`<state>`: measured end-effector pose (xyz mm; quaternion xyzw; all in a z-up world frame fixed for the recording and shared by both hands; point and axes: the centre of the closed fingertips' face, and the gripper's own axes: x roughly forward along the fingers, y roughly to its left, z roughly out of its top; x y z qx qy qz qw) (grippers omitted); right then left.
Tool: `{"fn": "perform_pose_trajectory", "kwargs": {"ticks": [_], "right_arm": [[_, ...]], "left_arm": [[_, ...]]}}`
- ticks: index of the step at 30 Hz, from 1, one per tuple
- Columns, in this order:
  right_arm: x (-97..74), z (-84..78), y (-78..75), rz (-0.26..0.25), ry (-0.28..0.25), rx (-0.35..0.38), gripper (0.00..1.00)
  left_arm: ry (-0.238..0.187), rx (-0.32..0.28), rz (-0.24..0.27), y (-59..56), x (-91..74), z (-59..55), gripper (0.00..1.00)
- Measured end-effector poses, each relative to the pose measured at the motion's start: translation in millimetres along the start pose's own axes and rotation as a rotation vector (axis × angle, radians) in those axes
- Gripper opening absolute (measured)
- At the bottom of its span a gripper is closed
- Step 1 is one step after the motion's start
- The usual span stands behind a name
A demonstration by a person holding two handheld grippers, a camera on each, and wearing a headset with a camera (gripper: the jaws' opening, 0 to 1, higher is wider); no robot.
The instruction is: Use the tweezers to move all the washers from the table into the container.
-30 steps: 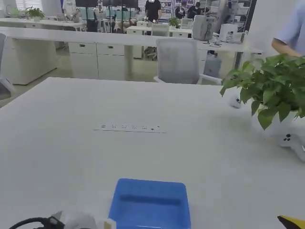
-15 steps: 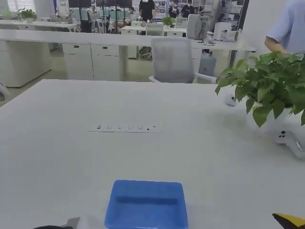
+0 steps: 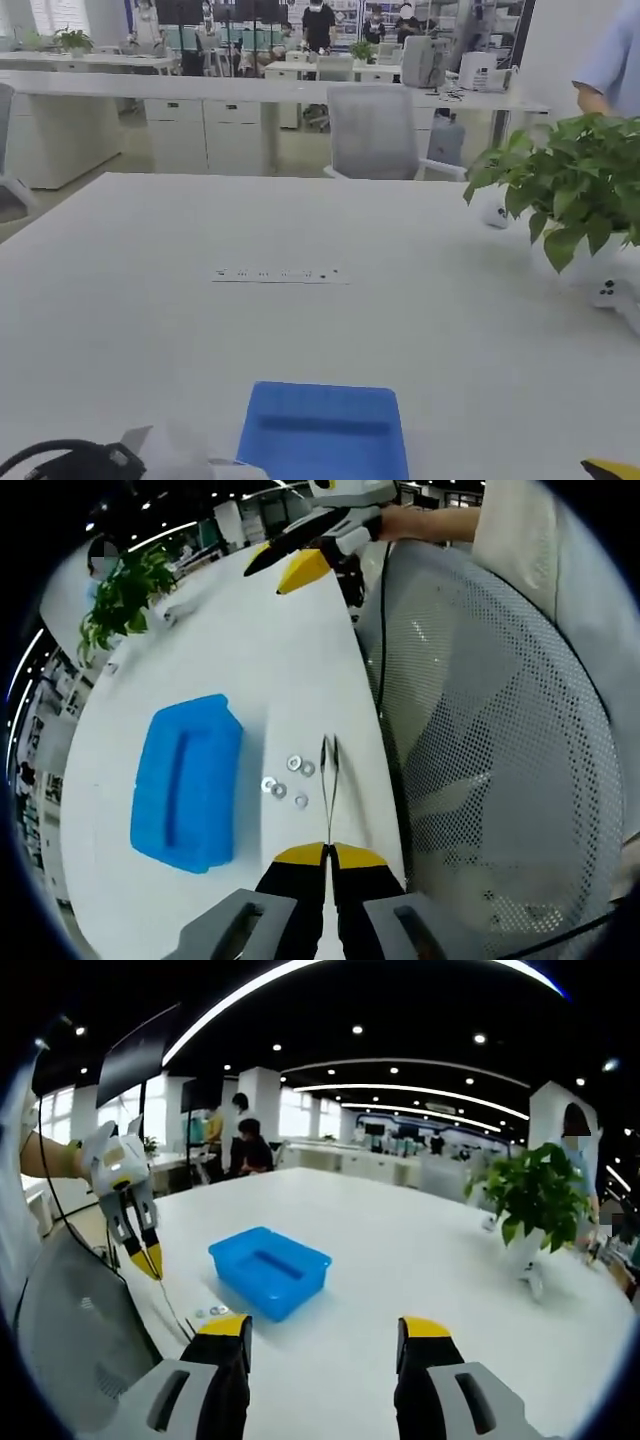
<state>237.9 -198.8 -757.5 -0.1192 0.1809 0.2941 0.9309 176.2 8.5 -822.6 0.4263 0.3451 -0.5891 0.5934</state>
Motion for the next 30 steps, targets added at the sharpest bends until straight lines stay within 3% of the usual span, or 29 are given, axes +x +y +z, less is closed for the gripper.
{"fn": "perform_pose_trajectory", "kwargs": {"ticks": [5, 7, 10, 14, 15, 20, 22, 30], "right_arm": [[2.0, 8.5, 18.5, 0.069, 0.014, -0.044, 0.55], [4.4, 12.7, 30.1, 0.124, 0.028, -0.052, 0.55], [10.9, 20.5, 60.4, 0.276, 0.045, -0.065, 0.48], [18.4, 21.2, 90.8, 0.416, 0.071, -0.168, 0.36], [20.6, 18.7, 101.8, 0.474, 0.081, -0.182, 0.33], [25.8, -1.7, 133.8, 0.645, 0.148, -0.235, 0.25], [26.3, -12.6, 140.8, 0.688, 0.181, -0.254, 0.21], [35.1, -35.4, 150.2, 0.721, 0.236, -0.280, 0.19]], "left_arm": [[0.009, 0.006, -0.012, 0.1, -12.8, 4.6, 0.00], [0.003, 0.011, -0.020, -1.0, -16.9, 9.6, 0.00], [-0.009, 0.021, -0.038, -1.8, -20.3, 17.6, 0.00], [-0.020, 0.032, -0.055, -0.6, -22.2, 26.4, 0.00], [-0.018, 0.040, -0.059, 0.0, -22.4, 29.2, 0.00], [-0.012, 0.077, -0.057, 2.0, -24.3, 42.2, 0.00], [-0.026, 0.079, -0.060, 1.8, -25.6, 49.3, 0.00], [-0.061, 0.107, -0.067, -1.4, -24.6, 70.6, 0.00]]}}
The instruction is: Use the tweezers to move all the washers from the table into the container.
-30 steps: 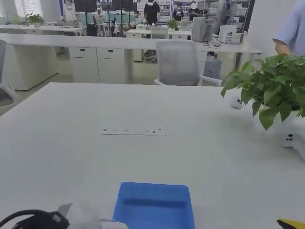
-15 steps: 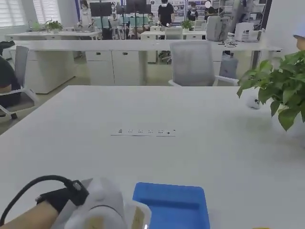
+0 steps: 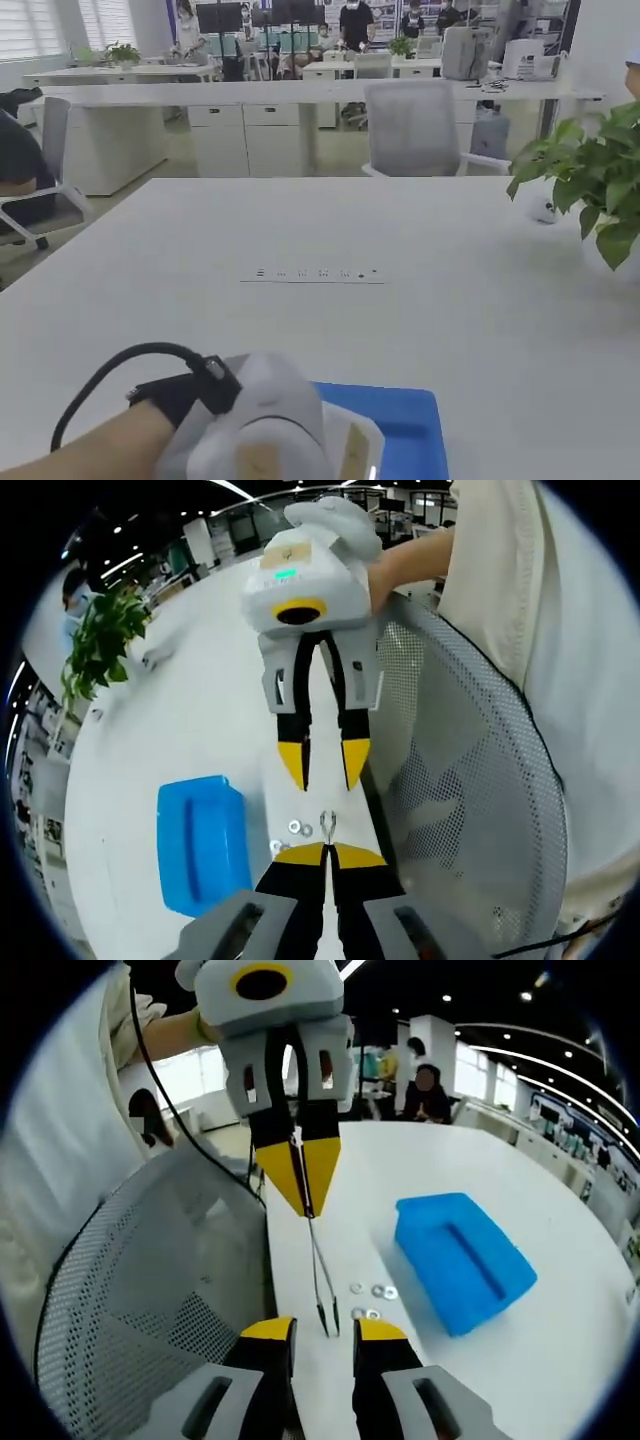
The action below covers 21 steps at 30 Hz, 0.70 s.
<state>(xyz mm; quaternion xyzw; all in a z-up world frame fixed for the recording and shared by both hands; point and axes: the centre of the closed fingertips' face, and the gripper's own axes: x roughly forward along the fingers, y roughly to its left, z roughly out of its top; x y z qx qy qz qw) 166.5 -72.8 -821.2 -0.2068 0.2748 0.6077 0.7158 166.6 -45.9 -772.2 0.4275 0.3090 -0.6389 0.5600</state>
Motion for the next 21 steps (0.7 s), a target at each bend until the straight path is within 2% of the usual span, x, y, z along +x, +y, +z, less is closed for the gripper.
{"fn": "perform_pose_trajectory", "kwargs": {"ticks": [5, 8, 9, 13, 21], "right_arm": [[10.6, -1.7, 1.0, 0.001, 0.010, 0.003, 0.18], [16.2, -4.3, 0.0, -0.006, 0.034, -0.019, 0.17], [17.4, -6.0, 0.0, 0.002, 0.051, -0.031, 0.17], [21.6, -3.4, 1.0, 0.022, 0.048, -0.040, 0.15], [31.6, -4.4, -3.6, 0.047, 0.075, -0.018, 0.07]], "left_arm": [[-0.016, 0.014, -0.004, -0.3, 2.7, 11.1, 0.00], [-0.027, 0.023, -0.007, -0.8, 4.3, 16.4, 0.00], [-0.030, 0.022, -0.008, -0.8, 4.8, 17.7, 0.00], [-0.053, 0.012, -0.007, 0.1, 7.4, 24.1, 0.00], [-0.066, -0.008, -0.010, 1.2, 7.8, 23.1, 0.00]]}}
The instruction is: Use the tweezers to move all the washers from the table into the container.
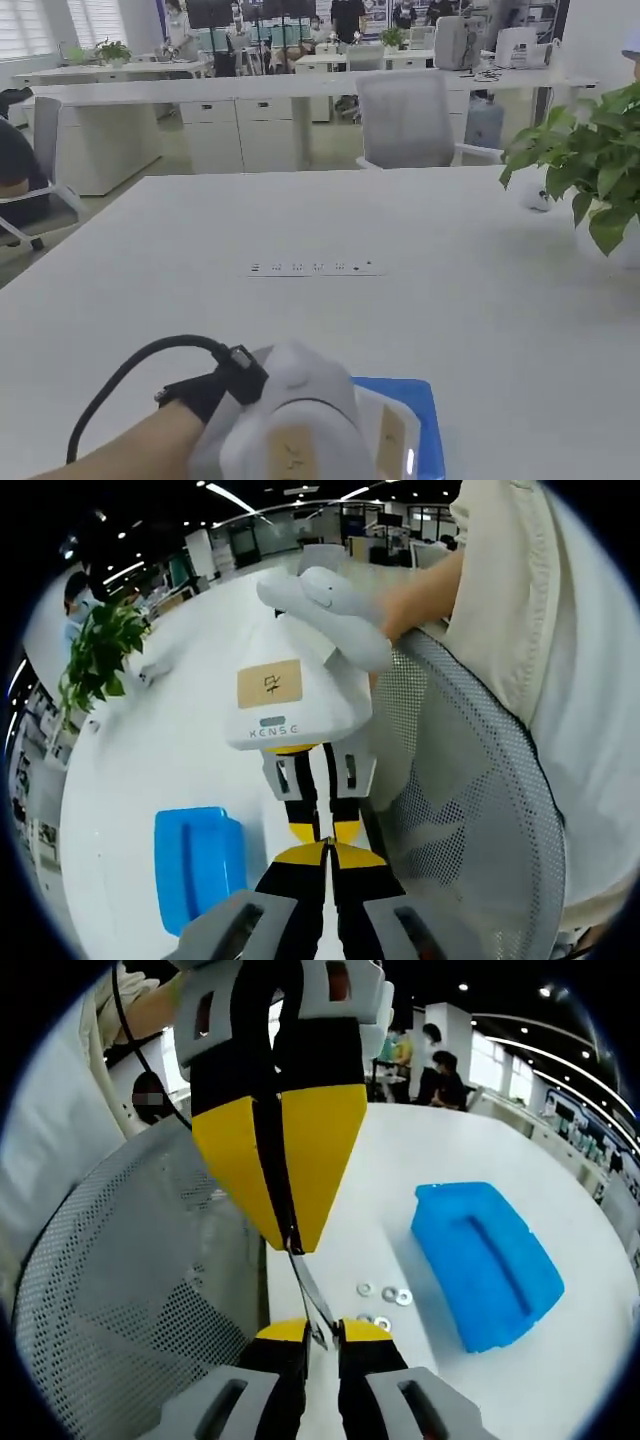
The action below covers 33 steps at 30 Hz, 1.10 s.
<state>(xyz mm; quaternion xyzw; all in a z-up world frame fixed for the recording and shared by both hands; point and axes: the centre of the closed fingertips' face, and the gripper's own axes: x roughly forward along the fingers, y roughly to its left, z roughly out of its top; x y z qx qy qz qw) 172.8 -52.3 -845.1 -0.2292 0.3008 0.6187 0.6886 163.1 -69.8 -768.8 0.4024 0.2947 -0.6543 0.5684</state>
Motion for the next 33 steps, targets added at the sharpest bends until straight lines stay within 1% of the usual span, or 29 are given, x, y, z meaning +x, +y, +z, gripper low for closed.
{"fn": "perform_pose_trajectory", "kwargs": {"ticks": [1, 2, 5, 7, 11, 17, 22, 23, 24, 26, 30, 31, 33], "right_arm": [[-0.1, 0.9, 0.5, 0.011, 0.001, 0.013, 0.06], [0.2, 1.8, 0.0, 0.009, 0.001, 0.012, 0.06], [2.5, 8.2, -0.3, -0.004, -0.015, 0.000, 0.06], [3.8, 13.0, -3.8, -0.024, -0.031, -0.007, 0.06], [5.6, 16.9, -9.7, -0.049, -0.046, -0.003, 0.06], [7.8, 18.0, -16.0, -0.061, -0.061, 0.013, 0.06], [10.5, 14.9, -16.4, -0.064, -0.054, 0.016, 0.07], [10.8, 15.3, -17.0, -0.067, -0.060, 0.017, 0.07], [10.8, 15.5, -17.1, -0.066, -0.062, 0.022, 0.07], [11.4, 15.4, -16.8, -0.062, -0.064, 0.023, 0.07], [10.2, 16.6, -18.5, -0.076, -0.071, 0.009, 0.07], [9.9, 17.4, -19.4, -0.077, -0.076, 0.015, 0.07], [10.0, 18.2, -20.6, -0.077, -0.085, 0.026, 0.07]], "left_arm": [[0.005, 0.000, 0.002, 0.4, -0.6, -1.4, 0.00], [0.010, -0.003, 0.007, 1.4, -1.7, -3.7, 0.00], [0.004, -0.015, 0.014, 3.8, -6.5, -6.1, 0.00], [0.002, -0.018, 0.021, 5.6, -9.8, -7.5, 0.00], [0.007, -0.017, 0.035, 9.7, -12.3, -10.0, 0.00], [0.019, -0.009, 0.043, 14.3, -11.2, -12.2, 0.00], [0.039, 0.007, 0.042, 14.5, -7.3, -15.0, 0.00], [0.048, 0.027, 0.053, 15.0, -7.1, -15.7, 0.00], [0.049, 0.044, 0.054, 14.5, -7.3, -14.7, 0.00], [0.051, 0.038, 0.043, 12.2, -6.5, -14.2, 0.00], [0.051, 0.043, 0.052, 15.5, -6.8, -14.1, 0.00], [0.050, 0.035, 0.051, 16.2, -6.9, -14.5, 0.00], [0.051, 0.037, 0.054, 17.2, -7.0, -15.0, 0.00]]}}
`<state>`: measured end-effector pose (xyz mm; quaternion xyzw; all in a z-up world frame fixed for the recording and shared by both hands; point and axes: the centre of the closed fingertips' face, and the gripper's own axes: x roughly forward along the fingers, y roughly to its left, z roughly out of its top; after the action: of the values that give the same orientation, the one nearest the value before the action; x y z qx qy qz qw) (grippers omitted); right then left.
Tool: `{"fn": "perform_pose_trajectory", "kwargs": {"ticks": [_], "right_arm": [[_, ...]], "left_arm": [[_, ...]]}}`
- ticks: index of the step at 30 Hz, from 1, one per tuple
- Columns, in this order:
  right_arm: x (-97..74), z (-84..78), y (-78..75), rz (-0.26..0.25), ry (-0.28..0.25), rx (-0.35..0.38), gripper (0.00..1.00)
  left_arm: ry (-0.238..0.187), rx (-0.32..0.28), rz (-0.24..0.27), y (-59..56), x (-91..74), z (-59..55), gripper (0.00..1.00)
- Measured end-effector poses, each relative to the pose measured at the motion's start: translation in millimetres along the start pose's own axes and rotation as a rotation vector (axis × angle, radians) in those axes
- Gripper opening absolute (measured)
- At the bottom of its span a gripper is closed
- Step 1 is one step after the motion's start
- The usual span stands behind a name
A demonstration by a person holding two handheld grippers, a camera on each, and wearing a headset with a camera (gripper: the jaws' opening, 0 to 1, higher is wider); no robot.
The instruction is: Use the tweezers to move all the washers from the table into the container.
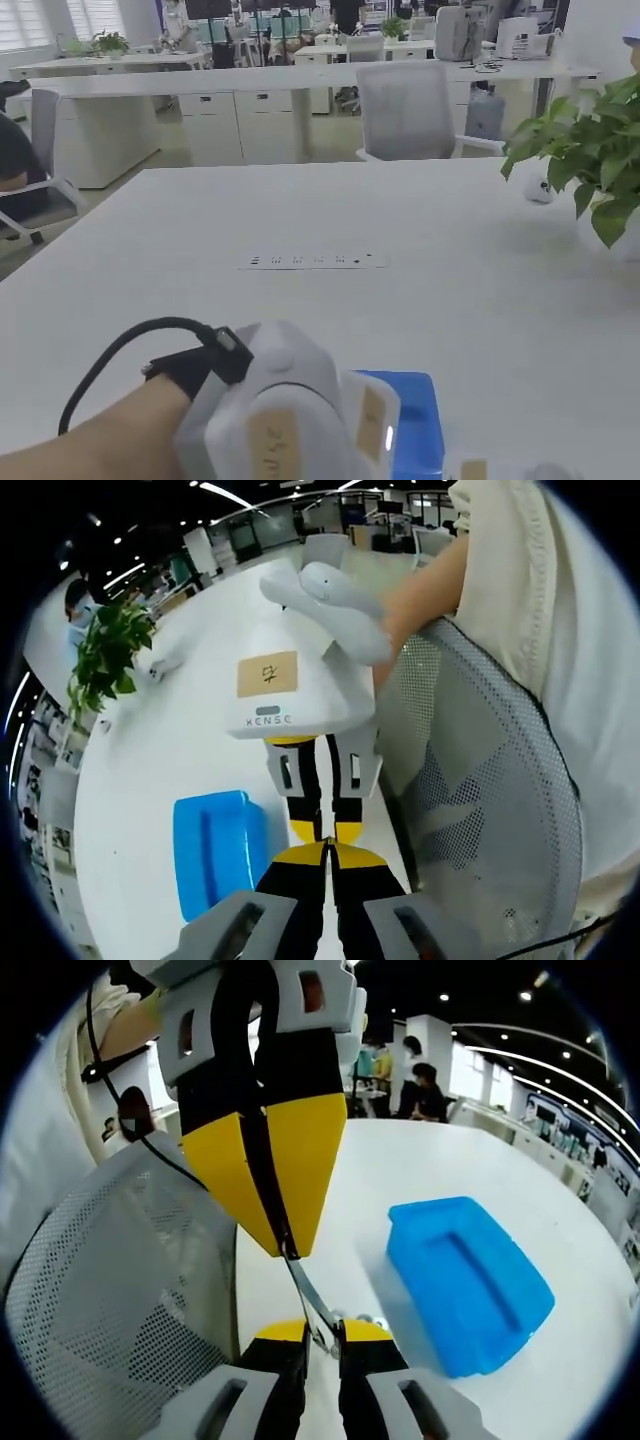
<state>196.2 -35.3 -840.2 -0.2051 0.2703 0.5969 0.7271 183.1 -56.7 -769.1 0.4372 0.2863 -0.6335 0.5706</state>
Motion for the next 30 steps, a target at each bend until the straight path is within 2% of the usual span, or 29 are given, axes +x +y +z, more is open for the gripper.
{"fn": "perform_pose_trajectory", "kwargs": {"ticks": [4, 8, 16, 20, 24, 26, 27, 28, 30], "right_arm": [[1.7, 0.1, 1.1, 0.012, -0.010, 0.031, 0.08], [0.9, 0.0, 1.1, 0.006, -0.006, 0.030, 0.07], [0.6, 0.7, 1.5, 0.007, -0.013, 0.053, 0.11], [0.2, 15.0, 5.4, 0.021, -0.071, 0.047, 0.13], [1.8, 12.0, 2.1, 0.008, -0.055, 0.031, 0.11], [1.7, 11.1, -0.6, -0.002, -0.053, 0.040, 0.05], [1.3, 11.6, -1.8, -0.008, -0.057, 0.023, 0.05], [1.4, 11.2, -0.9, -0.003, -0.054, 0.009, 0.04], [1.9, 11.5, -1.8, -0.009, -0.056, 0.004, 0.04]], "left_arm": [[0.001, -0.006, -0.008, -0.6, 0.6, 0.5, 0.00], [0.001, -0.006, -0.007, 0.9, 2.3, 4.0, 0.00], [-0.008, -0.047, -0.015, 4.0, 3.0, 3.9, 0.00], [-0.019, -0.062, -0.021, 7.1, 2.7, 3.2, 0.00], [-0.031, -0.082, -0.030, 7.6, 3.6, 2.4, 0.00], [-0.052, -0.097, -0.045, 4.8, 4.8, 3.7, 0.00], [-0.062, -0.113, -0.037, 5.4, 5.6, 3.9, 0.00], [-0.089, -0.125, -0.017, 8.4, 6.9, 4.5, 0.00], [-0.106, -0.169, -0.008, 7.9, 8.3, 0.5, 0.00]]}}
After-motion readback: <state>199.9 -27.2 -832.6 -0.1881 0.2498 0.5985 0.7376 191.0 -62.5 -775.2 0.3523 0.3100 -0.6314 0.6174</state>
